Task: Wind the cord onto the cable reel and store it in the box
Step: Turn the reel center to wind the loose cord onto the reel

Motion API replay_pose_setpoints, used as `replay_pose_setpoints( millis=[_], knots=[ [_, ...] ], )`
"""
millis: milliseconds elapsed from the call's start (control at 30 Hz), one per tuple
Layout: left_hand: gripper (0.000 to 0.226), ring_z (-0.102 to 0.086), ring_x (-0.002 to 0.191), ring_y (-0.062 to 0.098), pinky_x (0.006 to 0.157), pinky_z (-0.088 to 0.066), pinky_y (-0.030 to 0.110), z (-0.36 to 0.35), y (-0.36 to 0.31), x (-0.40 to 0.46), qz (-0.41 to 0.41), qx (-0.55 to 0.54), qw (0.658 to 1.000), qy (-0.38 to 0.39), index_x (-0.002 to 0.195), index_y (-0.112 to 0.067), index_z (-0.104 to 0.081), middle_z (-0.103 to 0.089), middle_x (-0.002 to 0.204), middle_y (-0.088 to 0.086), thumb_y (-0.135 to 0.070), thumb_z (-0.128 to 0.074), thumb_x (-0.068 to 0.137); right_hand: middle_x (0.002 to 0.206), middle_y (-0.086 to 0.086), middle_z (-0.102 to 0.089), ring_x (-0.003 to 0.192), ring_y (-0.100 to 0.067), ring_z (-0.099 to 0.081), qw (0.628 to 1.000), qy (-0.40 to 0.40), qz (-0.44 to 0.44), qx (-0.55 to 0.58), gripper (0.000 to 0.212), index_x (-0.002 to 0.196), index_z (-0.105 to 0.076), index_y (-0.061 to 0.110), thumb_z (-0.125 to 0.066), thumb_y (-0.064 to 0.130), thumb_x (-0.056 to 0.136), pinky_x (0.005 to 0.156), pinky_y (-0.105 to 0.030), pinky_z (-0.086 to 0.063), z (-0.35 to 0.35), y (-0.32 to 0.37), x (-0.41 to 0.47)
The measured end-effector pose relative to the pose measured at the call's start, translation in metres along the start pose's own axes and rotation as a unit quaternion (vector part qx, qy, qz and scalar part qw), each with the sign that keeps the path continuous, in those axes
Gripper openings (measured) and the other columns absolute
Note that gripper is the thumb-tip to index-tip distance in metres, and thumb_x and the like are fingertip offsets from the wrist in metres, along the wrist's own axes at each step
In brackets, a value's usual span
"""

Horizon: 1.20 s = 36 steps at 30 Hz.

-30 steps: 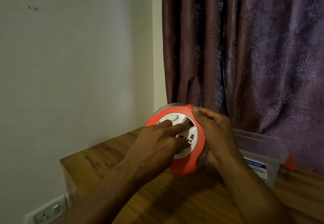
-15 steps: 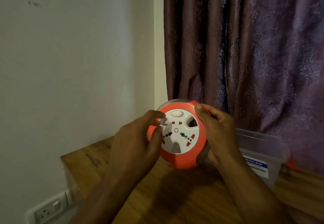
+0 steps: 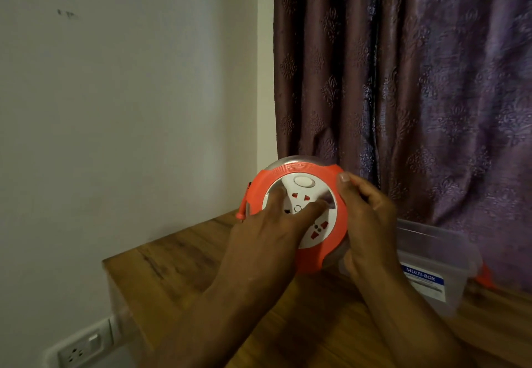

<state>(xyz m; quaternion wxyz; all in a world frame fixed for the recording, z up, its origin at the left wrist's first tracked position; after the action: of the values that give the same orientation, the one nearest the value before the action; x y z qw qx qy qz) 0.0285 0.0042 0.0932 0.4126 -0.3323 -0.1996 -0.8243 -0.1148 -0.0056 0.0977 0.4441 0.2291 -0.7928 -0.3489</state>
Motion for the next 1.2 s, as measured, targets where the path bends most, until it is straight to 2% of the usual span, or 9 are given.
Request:
replay_pose_setpoints(
  millis=[167,267,433,533,633,867,933,1067,1200],
  knots=[
    [0.083,-0.048,0.118,0.040,0.078,-0.053,0.045,0.001,-0.001,0.005,-0.035,0.014,0.999,-0.006,0.134,-0.049,-0.018,-0.020,0.150,0.008,-0.026,-0.072,0.075,0.090,0.000,-0.079,0.083,-0.021,-0.076,1.000,0.015,-0.010,0.016,0.019,0.083,-0.076,0.039,-0.061,0.033,0.093,0.066,-0.036,-0.061,0.001,0.002,0.003],
    [0.081,-0.050,0.115,0.041,0.075,-0.054,0.045,0.004,0.002,0.008,-0.056,0.037,0.998,-0.004,0.133,-0.047,-0.020,-0.024,0.148,0.013,-0.026,-0.072,0.075,0.090,0.000,-0.079,0.081,-0.018,-0.076,0.999,0.038,-0.010,0.006,0.015,0.086,-0.076,0.038,-0.062,0.036,0.092,0.062,-0.030,-0.059,0.002,0.002,0.006],
    [0.085,-0.052,0.112,0.044,0.071,-0.055,0.044,0.009,0.010,0.008,-0.103,0.053,0.993,0.006,0.134,-0.045,-0.015,-0.025,0.148,0.017,-0.019,-0.071,0.076,0.094,0.001,-0.079,0.086,-0.017,-0.076,0.998,0.063,-0.011,-0.018,0.020,0.096,-0.075,0.032,-0.060,0.045,0.092,0.067,-0.034,-0.060,-0.001,-0.003,0.008],
    [0.085,-0.060,0.099,0.044,0.060,-0.056,0.042,0.016,0.010,0.006,-0.117,0.057,0.991,0.014,0.135,-0.039,-0.029,-0.037,0.141,0.022,-0.015,-0.077,0.069,0.094,0.001,-0.079,0.086,-0.019,-0.076,0.997,0.072,-0.021,-0.031,0.032,0.101,-0.074,0.029,-0.061,0.054,0.087,0.073,-0.041,-0.062,-0.001,-0.006,0.007],
    [0.083,-0.064,0.085,0.043,0.050,-0.055,0.040,0.019,0.007,0.003,-0.128,0.060,0.990,0.018,0.131,-0.034,-0.040,-0.045,0.133,0.025,-0.013,-0.080,0.061,0.087,-0.001,-0.080,0.081,-0.020,-0.077,0.997,0.069,-0.018,-0.042,0.035,0.094,-0.075,0.029,-0.063,0.059,0.083,0.073,-0.042,-0.062,0.000,-0.006,0.007],
    [0.077,-0.063,0.089,0.044,0.055,-0.057,0.048,0.019,0.002,0.006,-0.155,0.063,0.986,0.000,0.128,-0.032,-0.041,-0.046,0.131,0.023,-0.017,-0.081,0.063,0.082,0.003,-0.079,0.076,-0.015,-0.076,0.997,0.054,0.010,-0.062,0.043,0.083,-0.075,0.032,-0.055,0.069,0.073,0.066,-0.036,-0.060,0.003,-0.002,0.008],
    [0.080,-0.062,0.088,0.047,0.056,-0.056,0.053,0.020,0.002,0.009,-0.172,0.066,0.983,0.000,0.127,-0.031,-0.041,-0.047,0.130,0.025,-0.014,-0.083,0.061,0.080,0.003,-0.079,0.074,-0.014,-0.076,0.997,0.049,0.014,-0.065,0.040,0.081,-0.075,0.034,-0.054,0.067,0.076,0.064,-0.034,-0.059,0.004,0.000,0.008],
    [0.077,-0.063,0.087,0.047,0.057,-0.056,0.054,0.022,0.003,0.013,-0.197,0.083,0.977,0.005,0.128,-0.030,-0.039,-0.047,0.131,0.026,-0.020,-0.081,0.064,0.082,0.001,-0.078,0.076,-0.019,-0.076,0.996,0.048,0.020,-0.072,0.032,0.079,-0.074,0.034,-0.053,0.055,0.092,0.070,-0.042,-0.062,0.007,0.000,0.009],
    [0.080,-0.062,0.093,0.044,0.059,-0.056,0.049,0.022,0.005,0.009,-0.209,0.083,0.974,-0.005,0.129,-0.032,-0.043,-0.046,0.133,0.023,-0.018,-0.083,0.061,0.081,0.003,-0.079,0.074,-0.016,-0.075,0.996,0.060,0.018,-0.063,0.030,0.078,-0.074,0.036,-0.053,0.052,0.090,0.065,-0.034,-0.061,0.007,0.002,0.008]
  ],
)
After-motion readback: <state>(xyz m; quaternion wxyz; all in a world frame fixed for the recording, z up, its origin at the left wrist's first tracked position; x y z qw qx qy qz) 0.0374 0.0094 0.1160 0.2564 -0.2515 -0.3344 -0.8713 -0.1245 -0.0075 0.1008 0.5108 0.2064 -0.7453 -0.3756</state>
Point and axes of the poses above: each hand's wrist, its own x-axis towards the middle knuckle, its own z-axis out of the back of the hand, y = z × x, the point moved 3 cm from there along x, towards the middle knuckle
